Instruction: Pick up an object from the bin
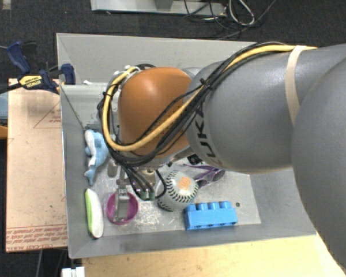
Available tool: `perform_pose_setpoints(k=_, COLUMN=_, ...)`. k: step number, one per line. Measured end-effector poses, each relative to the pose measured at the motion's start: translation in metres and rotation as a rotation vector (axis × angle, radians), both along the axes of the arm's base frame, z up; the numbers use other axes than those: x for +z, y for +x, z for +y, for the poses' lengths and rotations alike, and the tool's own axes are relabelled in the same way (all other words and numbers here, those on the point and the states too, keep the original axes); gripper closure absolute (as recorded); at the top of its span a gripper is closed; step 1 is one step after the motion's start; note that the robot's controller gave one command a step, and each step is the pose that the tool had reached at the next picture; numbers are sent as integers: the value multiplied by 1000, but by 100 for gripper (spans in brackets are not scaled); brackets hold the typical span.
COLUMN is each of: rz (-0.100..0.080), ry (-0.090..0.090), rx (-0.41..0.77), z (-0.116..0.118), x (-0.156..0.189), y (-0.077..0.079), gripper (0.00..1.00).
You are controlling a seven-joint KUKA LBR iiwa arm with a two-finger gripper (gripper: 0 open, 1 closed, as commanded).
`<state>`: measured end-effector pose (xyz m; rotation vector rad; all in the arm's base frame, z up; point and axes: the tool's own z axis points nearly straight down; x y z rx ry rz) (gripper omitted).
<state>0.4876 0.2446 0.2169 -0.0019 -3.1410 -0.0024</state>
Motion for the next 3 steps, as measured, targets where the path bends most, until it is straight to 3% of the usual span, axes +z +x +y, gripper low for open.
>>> perform_pose_setpoints(k=1, rz=-3, ry=2, rx=96, z=2, x=-52, y=4, gripper=0)
perform_pose_setpoints(k=2, rz=0, ry=1, rx=351, z=8, x=-73, y=5, gripper=0)
perform_pose_setpoints(k=3, rz=-2, ry=2, rx=356, z=8, x=-73, y=5, gripper=0)
